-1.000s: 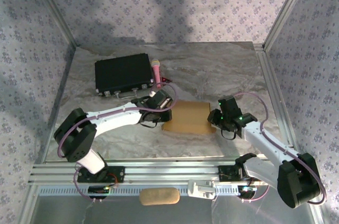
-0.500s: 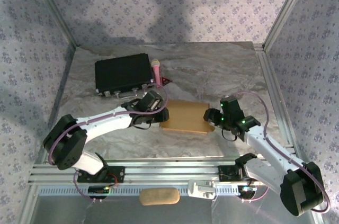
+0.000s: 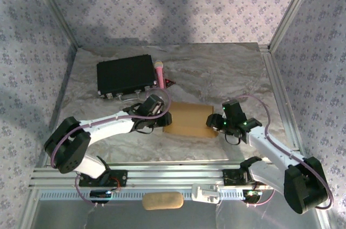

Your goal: Fold the paper box

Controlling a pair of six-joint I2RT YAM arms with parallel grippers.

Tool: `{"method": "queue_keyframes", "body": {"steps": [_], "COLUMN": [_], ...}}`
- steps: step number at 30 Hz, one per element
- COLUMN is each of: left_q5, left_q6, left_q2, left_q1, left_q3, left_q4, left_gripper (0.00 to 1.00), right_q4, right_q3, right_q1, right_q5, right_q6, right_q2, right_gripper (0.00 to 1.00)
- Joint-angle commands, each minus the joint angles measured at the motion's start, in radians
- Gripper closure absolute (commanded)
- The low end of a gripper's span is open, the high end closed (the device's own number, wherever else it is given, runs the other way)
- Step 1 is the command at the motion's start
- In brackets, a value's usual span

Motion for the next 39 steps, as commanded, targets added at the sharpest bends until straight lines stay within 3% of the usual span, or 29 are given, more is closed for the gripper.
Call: {"method": "queue_keyframes", "body": {"steps": [1, 28, 39], "left_q5": [0.004, 0.004, 0.004], "left_q6": [0.002, -0.034, -0.040], "left_q2": [0.021, 0.047, 0.046], "left_q1": [0.006, 0.005, 0.004], "left_q3": [-0.018, -0.076, -0.082], "left_q4": [0.019, 0.092, 0.100], "left_gripper": [0.56, 0.79, 0.83], "right_q4": [0.005, 0.089, 0.109], "right_q3": [-0.020, -0.074, -0.089], "right_q1": [-0.003, -0.019, -0.041], "right_q5": [-0.006, -0.024, -0.048], "right_q6": [-0.015, -0.006, -0.002], "right_q2": [0.012, 0.071, 0.073], "right_gripper": [0.42, 0.56, 0.69]}}
